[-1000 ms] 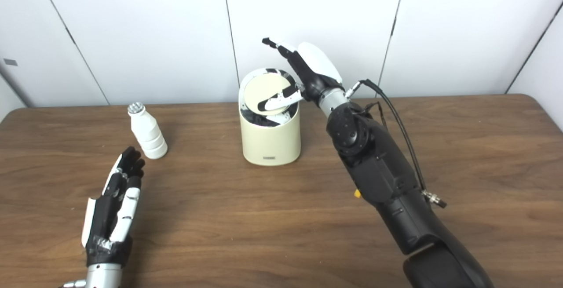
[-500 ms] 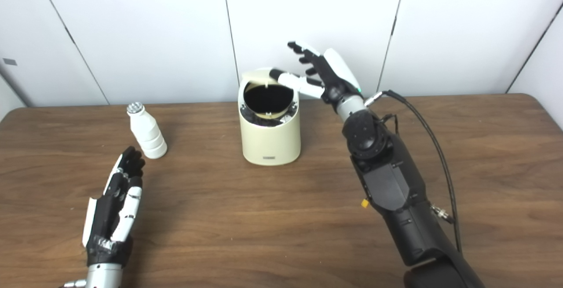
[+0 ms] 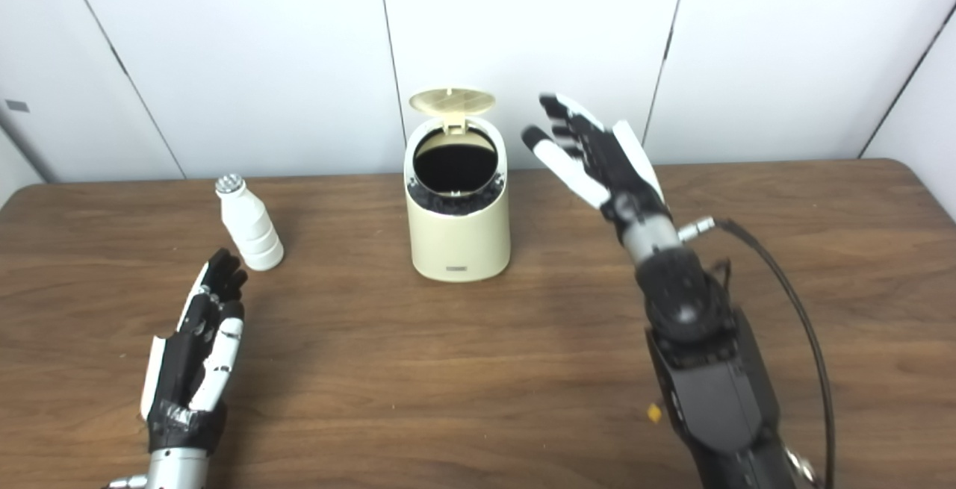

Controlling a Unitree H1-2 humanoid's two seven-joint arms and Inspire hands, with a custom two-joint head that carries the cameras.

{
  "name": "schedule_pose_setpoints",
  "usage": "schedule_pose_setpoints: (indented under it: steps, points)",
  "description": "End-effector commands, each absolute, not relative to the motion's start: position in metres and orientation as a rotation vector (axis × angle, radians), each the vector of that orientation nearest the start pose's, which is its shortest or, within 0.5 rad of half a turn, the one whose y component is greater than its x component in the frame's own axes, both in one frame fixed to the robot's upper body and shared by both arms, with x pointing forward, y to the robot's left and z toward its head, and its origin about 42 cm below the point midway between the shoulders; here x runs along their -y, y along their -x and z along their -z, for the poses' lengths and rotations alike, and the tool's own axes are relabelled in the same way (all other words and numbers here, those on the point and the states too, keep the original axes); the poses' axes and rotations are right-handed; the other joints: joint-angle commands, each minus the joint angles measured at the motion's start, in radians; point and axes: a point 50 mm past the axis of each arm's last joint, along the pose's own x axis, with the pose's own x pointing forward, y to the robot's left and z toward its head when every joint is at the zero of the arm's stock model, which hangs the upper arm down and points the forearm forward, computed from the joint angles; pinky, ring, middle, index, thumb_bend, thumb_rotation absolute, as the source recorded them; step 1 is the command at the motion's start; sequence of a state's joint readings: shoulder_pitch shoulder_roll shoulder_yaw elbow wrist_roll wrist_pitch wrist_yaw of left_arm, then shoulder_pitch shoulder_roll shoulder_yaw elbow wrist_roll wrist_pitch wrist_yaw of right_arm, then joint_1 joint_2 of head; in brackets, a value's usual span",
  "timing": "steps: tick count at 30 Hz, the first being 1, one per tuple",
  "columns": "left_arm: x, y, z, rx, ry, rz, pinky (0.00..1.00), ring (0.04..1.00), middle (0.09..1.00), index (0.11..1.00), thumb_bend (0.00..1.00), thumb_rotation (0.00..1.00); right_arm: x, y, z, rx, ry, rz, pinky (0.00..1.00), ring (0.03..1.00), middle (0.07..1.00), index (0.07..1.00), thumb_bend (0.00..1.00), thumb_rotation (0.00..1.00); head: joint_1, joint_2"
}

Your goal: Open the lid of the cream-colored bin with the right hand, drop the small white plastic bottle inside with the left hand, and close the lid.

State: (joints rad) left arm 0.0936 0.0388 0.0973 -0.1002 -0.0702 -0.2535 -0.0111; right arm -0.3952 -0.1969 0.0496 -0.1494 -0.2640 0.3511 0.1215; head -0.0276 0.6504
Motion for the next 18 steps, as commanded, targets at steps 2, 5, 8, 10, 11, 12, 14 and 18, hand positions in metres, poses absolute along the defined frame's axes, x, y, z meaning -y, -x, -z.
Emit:
schedule_pose_setpoints:
  steps: [2,5,8,10,11,12,14,18]
  points:
    - [-0.26,-0.245,-0.1,0.215,0.009,-0.11,1.0,0.949,0.959,0.971,0.21,0.51,0.231,-0.37,-0.257,0.243,0.39,-0.088,0.94,0.919,0.924,0.892,0.52,0.94,-0.007,0.003]
    - [-0.263,-0.246,-0.101,0.221,0.021,-0.106,1.0,0.954,0.964,0.975,0.2,0.51,0.237,-0.355,-0.243,0.219,0.289,-0.089,0.98,0.935,0.934,0.899,0.51,0.91,-0.016,0.006]
    - [-0.266,-0.247,-0.102,0.217,0.013,-0.101,1.0,0.955,0.961,0.979,0.2,0.5,0.245,-0.341,-0.227,0.198,0.174,-0.09,1.0,0.958,0.946,0.915,0.6,0.87,-0.02,0.009]
    - [-0.267,-0.247,-0.103,0.211,0.008,-0.098,1.0,0.956,0.959,0.975,0.21,0.5,0.25,-0.333,-0.216,0.196,0.124,-0.075,1.0,0.956,0.944,0.917,0.66,0.85,-0.021,0.009]
    - [-0.267,-0.247,-0.103,0.21,0.004,-0.097,1.0,0.96,0.961,0.977,0.22,0.5,0.251,-0.329,-0.212,0.192,0.098,-0.068,1.0,0.955,0.943,0.918,0.69,0.85,-0.021,0.009]
    - [-0.268,-0.247,-0.104,0.209,0.004,-0.099,1.0,0.963,0.962,0.977,0.22,0.5,0.253,-0.327,-0.206,0.188,0.065,-0.065,1.0,0.96,0.946,0.922,0.71,0.85,-0.021,0.01]
    - [-0.268,-0.247,-0.104,0.207,0.01,-0.104,1.0,0.961,0.961,0.972,0.22,0.5,0.255,-0.321,-0.199,0.184,0.024,-0.06,1.0,0.978,0.957,0.933,0.7,0.88,-0.022,0.012]
    - [-0.269,-0.246,-0.105,0.199,0.031,-0.107,1.0,0.968,0.965,0.977,0.23,0.49,0.257,-0.311,-0.185,0.18,-0.044,-0.061,1.0,0.999,0.98,0.951,0.68,0.94,-0.025,0.014]
